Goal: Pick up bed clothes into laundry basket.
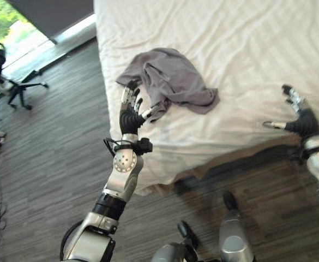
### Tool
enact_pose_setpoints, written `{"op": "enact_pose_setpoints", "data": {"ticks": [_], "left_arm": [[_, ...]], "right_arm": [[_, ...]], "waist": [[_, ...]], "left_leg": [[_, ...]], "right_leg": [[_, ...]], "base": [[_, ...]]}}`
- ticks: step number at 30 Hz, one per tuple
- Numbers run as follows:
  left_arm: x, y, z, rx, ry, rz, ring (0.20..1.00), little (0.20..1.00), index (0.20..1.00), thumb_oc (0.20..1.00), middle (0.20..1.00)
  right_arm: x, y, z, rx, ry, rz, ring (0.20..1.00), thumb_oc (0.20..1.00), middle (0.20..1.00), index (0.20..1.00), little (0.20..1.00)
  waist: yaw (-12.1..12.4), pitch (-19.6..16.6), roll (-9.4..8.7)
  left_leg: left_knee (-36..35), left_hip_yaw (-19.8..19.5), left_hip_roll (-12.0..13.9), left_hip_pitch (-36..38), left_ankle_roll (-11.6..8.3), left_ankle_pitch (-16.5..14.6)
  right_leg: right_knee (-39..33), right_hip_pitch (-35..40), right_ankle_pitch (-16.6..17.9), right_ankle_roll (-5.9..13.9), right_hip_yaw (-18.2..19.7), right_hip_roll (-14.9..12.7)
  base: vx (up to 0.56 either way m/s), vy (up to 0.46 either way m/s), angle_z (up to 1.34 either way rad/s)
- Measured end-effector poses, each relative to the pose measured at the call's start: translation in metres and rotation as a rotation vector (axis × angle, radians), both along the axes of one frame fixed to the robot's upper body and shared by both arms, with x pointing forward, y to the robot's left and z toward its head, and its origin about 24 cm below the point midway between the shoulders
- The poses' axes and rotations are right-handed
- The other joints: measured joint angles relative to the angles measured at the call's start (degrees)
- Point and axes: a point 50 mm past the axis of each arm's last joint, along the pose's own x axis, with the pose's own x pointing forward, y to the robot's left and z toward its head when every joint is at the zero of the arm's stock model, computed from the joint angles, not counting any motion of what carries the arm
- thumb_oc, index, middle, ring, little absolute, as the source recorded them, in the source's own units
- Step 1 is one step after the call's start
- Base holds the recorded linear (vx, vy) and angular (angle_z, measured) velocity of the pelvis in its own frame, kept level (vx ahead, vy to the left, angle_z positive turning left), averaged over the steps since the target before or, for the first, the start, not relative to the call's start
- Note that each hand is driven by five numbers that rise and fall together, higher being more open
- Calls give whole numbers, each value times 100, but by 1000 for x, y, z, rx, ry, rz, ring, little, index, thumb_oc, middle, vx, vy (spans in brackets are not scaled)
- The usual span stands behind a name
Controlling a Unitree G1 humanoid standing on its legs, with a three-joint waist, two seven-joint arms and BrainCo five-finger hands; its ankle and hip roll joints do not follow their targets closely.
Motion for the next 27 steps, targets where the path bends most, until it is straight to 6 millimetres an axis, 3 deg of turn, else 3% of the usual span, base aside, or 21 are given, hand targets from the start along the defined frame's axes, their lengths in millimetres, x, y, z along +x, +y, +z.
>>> {"op": "enact_pose_setpoints", "data": {"ticks": [3, 4, 5, 6, 8, 12, 14, 15, 18, 19, 20, 22, 23, 25, 26, 27], "left_arm": [[-2, -1, -8, -20, 28, -17, 1000, 1000, 1000, 1000, 1000], [-5, 6, -15, -24, 45, 4, 1000, 1000, 1000, 1000, 1000], [-7, 14, -33, -39, 110, 34, 1000, 1000, 1000, 1000, 1000], [-11, 10, -48, -59, 163, 30, 1000, 1000, 1000, 1000, 1000], [-22, 12, -65, -62, 214, 33, 1000, 1000, 1000, 1000, 1000], [-41, 27, -88, -70, 290, 81, 1000, 1000, 1000, 1000, 1000], [-57, 36, -104, -96, 343, 101, 1000, 1000, 1000, 1000, 1000], [-63, 38, -111, -105, 370, 108, 1000, 1000, 1000, 1000, 1000], [-97, 48, -155, -123, 551, 159, 1000, 1000, 1000, 1000, 1000], [-123, 53, -184, -140, 701, 207, 1000, 1000, 1000, 1000, 1000], [-134, 54, -193, -145, 751, 214, 1000, 1000, 1000, 1000, 1000], [-151, 51, -204, -155, 817, 203, 1000, 1000, 1000, 1000, 1000], [-162, 44, -209, -173, 846, 164, 1000, 1000, 1000, 1000, 1000], [-161, 40, -204, -182, 822, 137, 1000, 1000, 1000, 1000, 1000], [-153, 35, -198, -181, 786, 105, 1000, 1000, 1000, 1000, 1000], [-148, 33, -196, -181, 771, 91, 1000, 1000, 1000, 1000, 1000]], "right_arm": [[9, -13, 40, -30, -81, -78, 1000, 1000, 1000, 1000, 1000], [17, -6, 54, -8, -123, -61, 1000, 1000, 1000, 1000, 1000], [42, 15, 74, -76, -98, -59, 1000, 1000, 1000, 1000, 1000], [52, 34, 103, -166, -123, -55, 1000, 1000, 1000, 1000, 1000], [58, 61, 136, -239, -197, -40, 1000, 1000, 1000, 1000, 1000], [70, 98, 126, -271, -200, 18, 1000, 1000, 1000, 1000, 1000], [82, 118, 111, -279, -157, 43, 1000, 1000, 1000, 1000, 1000], [84, 121, 106, -279, -141, 44, 1000, 1000, 1000, 1000, 1000], [93, 126, 88, -376, -76, 11, 1000, 1000, 1000, 1000, 1000], [95, 128, 84, -399, -62, -1, 1000, 1000, 1000, 1000, 1000], [96, 130, 84, -409, -60, -2, 1000, 1000, 1000, 1000, 1000], [95, 132, 86, -461, -73, -6, 1000, 1000, 1000, 1000, 1000], [95, 139, 87, -575, -82, -18, 1000, 1000, 1000, 1000, 1000], [92, 149, 102, -685, -132, -24, 1000, 1000, 1000, 1000, 1000], [87, 157, 121, -716, -191, -25, 1000, 1000, 1000, 1000, 1000], [86, 160, 126, -714, -207, -25, 1000, 1000, 1000, 1000, 1000]], "waist": [[84, -38, 43], [182, -57, 70], [198, -170, 204], [283, -368, 479], [537, -463, 585], [821, -686, 610], [938, -871, 835], [980, -887, 847], [1069, -938, 899], [1108, -963, 932], [1170, -964, 935], [1169, -967, 946], [1293, -979, 1013], [1321, -966, 1081], [1335, -949, 1156], [1386, -951, 1170]], "left_leg": [[-4, 12, 19, 37, -40, 33], [-5, -12, 61, 3, -37, 35], [-36, -16, 115, -9, -183, -89], [-38, -94, 171, -107, -244, -246], [-10, -162, 167, -124, -203, -263], [-11, -278, 168, -257, -145, -335], [-10, -389, 306, -423, -80, -782], [-9, -409, 291, -474, -79, -806], [-10, -469, 91, -604, -48, -834], [-11, -498, 20, -714, -81, -871], [-11, -498, -8, -764, -67, -858], [-10, -529, -69, -902, -48, -835], [-9, -591, -161, -1100, 43, -746], [-6, -611, -216, -1315, 58, -688], [-7, -627, -260, -1530, 21, -645], [-6, -624, -264, -1593, 30, -623]], "right_leg": [[-181, 179, 64, -17, -114, 43], [-201, 229, -3, 38, -224, 61], [-280, 224, 22, 49, -172, 116], [-422, 224, 114, 35, -283, 168], [-542, 288, 219, 34, -374, 173], [-542, 244, 202, 13, -522, 159], [-495, 50, 239, 41, -567, 295], [-456, -1, 255, 67, -568, 274], [-358, -174, 252, 177, -554, 51], [-322, -277, 254, 205, -576, -33], [-314, -332, 266, 223, -562, -54], [-295, -469, 283, 249, -586, -119], [-244, -657, 289, 301, -625, -219], [-127, -928, 282, 327, -607, -280], [-27, -1178, 279, 338, -613, -304], [4, -1260, 280, 341, -600, -307]], "base": [[71, -96, 31], [40, -60, 1], [52, -57, 15], [56, -55, 22], [56, -44, 32], [40, -23, 25], [41, -19, 8], [43, -11, 3], [29, -6, 10], [18, -6, 14], [-8, -4, 11], [-61, -4, 12], [-71, -16, 21], [-44, -33, 14], [-36, -38, 6], [-41, -50, 3]]}}
